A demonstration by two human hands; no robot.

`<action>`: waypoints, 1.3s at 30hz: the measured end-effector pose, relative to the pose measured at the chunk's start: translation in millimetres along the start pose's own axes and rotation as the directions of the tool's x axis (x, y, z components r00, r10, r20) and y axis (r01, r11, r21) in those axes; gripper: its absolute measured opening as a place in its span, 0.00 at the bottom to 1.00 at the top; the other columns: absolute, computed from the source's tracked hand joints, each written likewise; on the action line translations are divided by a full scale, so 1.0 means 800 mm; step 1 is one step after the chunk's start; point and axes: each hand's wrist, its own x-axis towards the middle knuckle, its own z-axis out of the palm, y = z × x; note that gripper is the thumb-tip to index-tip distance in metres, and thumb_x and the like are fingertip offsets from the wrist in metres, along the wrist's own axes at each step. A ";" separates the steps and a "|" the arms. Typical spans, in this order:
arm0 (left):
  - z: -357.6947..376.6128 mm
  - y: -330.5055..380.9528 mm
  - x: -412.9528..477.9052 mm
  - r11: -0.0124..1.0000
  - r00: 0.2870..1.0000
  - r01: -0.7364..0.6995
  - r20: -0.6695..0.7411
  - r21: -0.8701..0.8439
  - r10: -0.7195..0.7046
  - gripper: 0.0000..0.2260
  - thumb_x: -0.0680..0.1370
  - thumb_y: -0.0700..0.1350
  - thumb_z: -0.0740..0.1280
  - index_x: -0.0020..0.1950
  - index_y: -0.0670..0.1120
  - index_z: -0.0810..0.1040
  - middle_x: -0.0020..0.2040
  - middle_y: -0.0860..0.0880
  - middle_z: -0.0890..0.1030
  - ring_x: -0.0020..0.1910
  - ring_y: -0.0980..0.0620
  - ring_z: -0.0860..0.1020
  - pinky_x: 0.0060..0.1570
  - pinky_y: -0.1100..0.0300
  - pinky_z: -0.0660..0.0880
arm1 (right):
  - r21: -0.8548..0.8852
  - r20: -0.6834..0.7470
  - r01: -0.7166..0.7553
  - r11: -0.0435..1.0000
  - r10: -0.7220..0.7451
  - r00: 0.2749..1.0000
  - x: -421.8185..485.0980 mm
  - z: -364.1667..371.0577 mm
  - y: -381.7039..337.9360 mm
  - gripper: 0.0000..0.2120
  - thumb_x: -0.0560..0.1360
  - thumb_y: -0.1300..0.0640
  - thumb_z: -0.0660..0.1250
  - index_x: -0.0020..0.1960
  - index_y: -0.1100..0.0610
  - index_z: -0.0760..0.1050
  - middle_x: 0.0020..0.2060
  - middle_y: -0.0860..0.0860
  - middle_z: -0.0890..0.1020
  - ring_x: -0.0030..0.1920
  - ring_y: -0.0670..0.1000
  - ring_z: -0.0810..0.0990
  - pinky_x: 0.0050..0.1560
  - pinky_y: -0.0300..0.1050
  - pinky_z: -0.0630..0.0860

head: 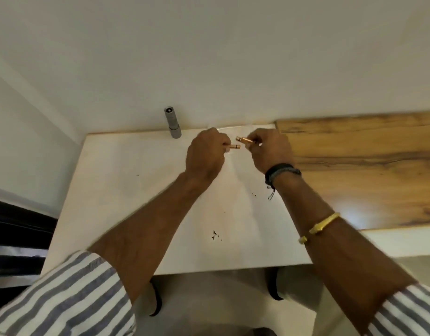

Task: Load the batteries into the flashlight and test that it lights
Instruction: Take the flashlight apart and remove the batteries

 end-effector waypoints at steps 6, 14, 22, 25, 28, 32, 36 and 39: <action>0.007 -0.019 0.075 0.992 0.994 0.092 0.051 0.088 -0.097 0.06 0.77 0.43 0.71 0.51 0.48 0.87 0.48 0.47 0.83 0.49 0.47 0.79 0.45 0.49 0.79 | -0.243 0.135 0.107 0.964 -0.076 0.988 0.098 0.030 -0.029 0.06 0.79 0.58 0.69 0.54 0.53 0.84 0.48 0.54 0.85 0.48 0.56 0.83 0.48 0.47 0.80; 0.031 -0.039 0.110 0.972 0.979 0.147 0.117 0.183 -0.170 0.08 0.76 0.42 0.72 0.54 0.47 0.85 0.51 0.47 0.83 0.53 0.48 0.78 0.51 0.52 0.79 | -0.349 0.252 0.194 0.917 -0.108 0.962 0.134 0.065 -0.028 0.06 0.78 0.58 0.71 0.54 0.56 0.83 0.48 0.56 0.85 0.48 0.57 0.84 0.51 0.50 0.83; 0.024 -0.050 0.072 0.939 0.953 0.265 -0.089 -0.218 -0.290 0.04 0.74 0.40 0.73 0.46 0.46 0.86 0.44 0.50 0.83 0.39 0.57 0.77 0.41 0.68 0.73 | -0.208 0.084 0.107 0.972 -0.091 0.992 0.112 0.050 -0.016 0.14 0.77 0.66 0.67 0.57 0.52 0.83 0.54 0.54 0.84 0.54 0.56 0.83 0.56 0.49 0.81; 0.032 -0.050 0.045 0.818 0.855 0.423 -0.128 -0.390 -0.502 0.06 0.74 0.42 0.74 0.50 0.44 0.85 0.46 0.48 0.85 0.46 0.51 0.81 0.52 0.56 0.78 | -0.077 -0.070 0.029 0.997 -0.034 0.997 0.086 0.041 -0.002 0.15 0.78 0.63 0.67 0.61 0.51 0.80 0.58 0.53 0.81 0.58 0.55 0.80 0.56 0.45 0.77; 0.047 -0.052 0.029 0.674 0.766 0.554 -0.018 -0.489 -0.642 0.10 0.76 0.44 0.73 0.57 0.42 0.85 0.52 0.45 0.86 0.50 0.46 0.84 0.57 0.50 0.80 | 0.046 -0.171 -0.122 0.991 0.128 0.977 0.061 0.045 0.012 0.17 0.77 0.60 0.66 0.65 0.51 0.79 0.61 0.55 0.79 0.62 0.56 0.78 0.53 0.42 0.71; 0.058 -0.050 0.028 0.523 0.701 0.589 0.068 -0.616 -0.710 0.09 0.78 0.40 0.71 0.57 0.42 0.85 0.50 0.48 0.86 0.40 0.53 0.84 0.48 0.52 0.84 | 0.269 -0.111 -0.284 0.920 0.322 0.940 0.048 0.059 0.024 0.18 0.77 0.65 0.63 0.63 0.53 0.81 0.57 0.52 0.84 0.57 0.52 0.82 0.50 0.36 0.70; 0.058 -0.055 0.039 0.493 0.685 0.610 0.099 -0.620 -0.722 0.09 0.77 0.39 0.71 0.56 0.43 0.85 0.45 0.49 0.84 0.33 0.58 0.82 0.46 0.53 0.85 | 0.347 -0.106 -0.309 0.886 0.364 0.925 0.050 0.064 0.023 0.20 0.76 0.68 0.63 0.61 0.53 0.83 0.54 0.52 0.85 0.53 0.50 0.84 0.50 0.37 0.75; 0.059 -0.061 0.044 0.520 0.710 0.599 0.104 -0.609 -0.696 0.09 0.77 0.39 0.72 0.56 0.42 0.85 0.43 0.50 0.83 0.36 0.56 0.82 0.49 0.51 0.84 | 0.397 -0.094 -0.301 0.867 0.365 0.926 0.052 0.065 0.026 0.19 0.75 0.68 0.63 0.60 0.54 0.83 0.53 0.52 0.85 0.52 0.53 0.85 0.54 0.50 0.83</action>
